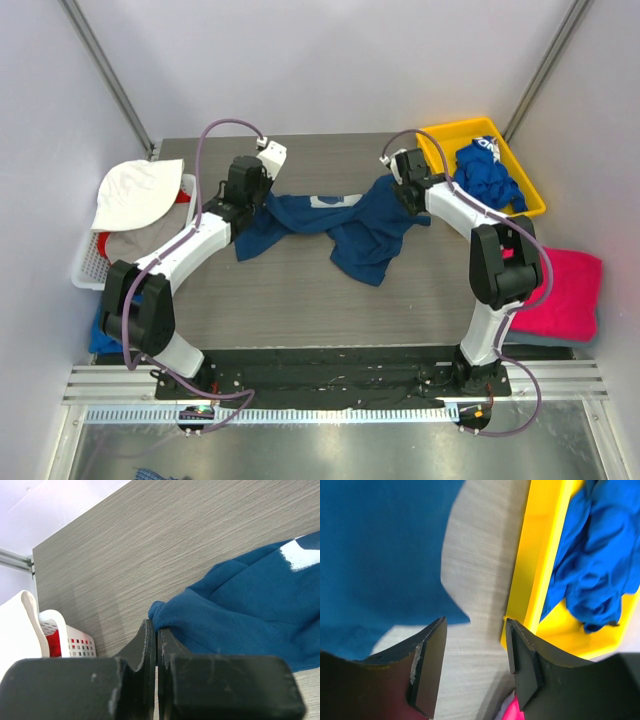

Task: Fold and stack the t-shirts
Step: Flatten out the tshirt

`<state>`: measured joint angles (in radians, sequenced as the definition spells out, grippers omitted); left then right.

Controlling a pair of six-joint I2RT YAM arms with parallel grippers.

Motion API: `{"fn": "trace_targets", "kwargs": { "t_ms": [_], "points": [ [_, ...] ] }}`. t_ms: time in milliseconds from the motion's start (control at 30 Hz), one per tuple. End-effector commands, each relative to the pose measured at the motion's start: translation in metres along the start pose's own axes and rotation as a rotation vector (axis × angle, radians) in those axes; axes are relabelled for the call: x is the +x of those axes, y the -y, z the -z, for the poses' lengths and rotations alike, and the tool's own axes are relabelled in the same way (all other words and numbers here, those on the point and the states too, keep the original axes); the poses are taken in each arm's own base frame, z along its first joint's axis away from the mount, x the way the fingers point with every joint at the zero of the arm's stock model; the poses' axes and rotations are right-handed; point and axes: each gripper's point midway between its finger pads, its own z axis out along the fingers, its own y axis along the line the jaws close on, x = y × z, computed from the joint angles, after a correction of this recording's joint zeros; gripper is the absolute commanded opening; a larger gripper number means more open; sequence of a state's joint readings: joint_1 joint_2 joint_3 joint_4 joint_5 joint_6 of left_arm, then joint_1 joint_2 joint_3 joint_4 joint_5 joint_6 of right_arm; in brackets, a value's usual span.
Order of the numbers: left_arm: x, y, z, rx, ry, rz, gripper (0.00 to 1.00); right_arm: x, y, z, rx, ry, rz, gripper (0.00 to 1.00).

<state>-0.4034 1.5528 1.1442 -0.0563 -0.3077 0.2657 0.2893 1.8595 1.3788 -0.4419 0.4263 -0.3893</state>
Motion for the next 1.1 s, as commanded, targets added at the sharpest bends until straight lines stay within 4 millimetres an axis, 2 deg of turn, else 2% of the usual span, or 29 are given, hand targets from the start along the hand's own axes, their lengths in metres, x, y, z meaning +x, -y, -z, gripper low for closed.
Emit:
{"fn": "trace_targets", "kwargs": {
  "t_ms": [0, 167, 400, 633, 800, 1067],
  "points": [
    [-0.021, -0.006, 0.010, -0.004, 0.076, 0.038, 0.00, 0.000, 0.011, 0.011, -0.008, 0.054, -0.048, 0.54],
    [-0.018, -0.003, 0.008, 0.005, 0.069, 0.035, 0.00, 0.015, 0.006, -0.007, -0.050, 0.019, -0.048, 0.50],
    [-0.013, -0.002, 0.006, 0.007, 0.058, 0.023, 0.00, 0.024, -0.004, -0.023, -0.090, -0.011, -0.040, 0.50],
    [-0.014, -0.002, 0.003, 0.003, 0.055, 0.018, 0.00, 0.032, -0.013, -0.029, -0.120, -0.028, -0.037, 0.50],
    [-0.015, -0.002, 0.002, 0.003, 0.056, 0.022, 0.00, 0.032, -0.010, -0.024, -0.113, -0.021, -0.041, 0.50],
    [-0.015, -0.001, 0.003, 0.004, 0.057, 0.028, 0.00, 0.029, 0.002, 0.004, -0.099, 0.031, -0.080, 0.49]
  ]
}}
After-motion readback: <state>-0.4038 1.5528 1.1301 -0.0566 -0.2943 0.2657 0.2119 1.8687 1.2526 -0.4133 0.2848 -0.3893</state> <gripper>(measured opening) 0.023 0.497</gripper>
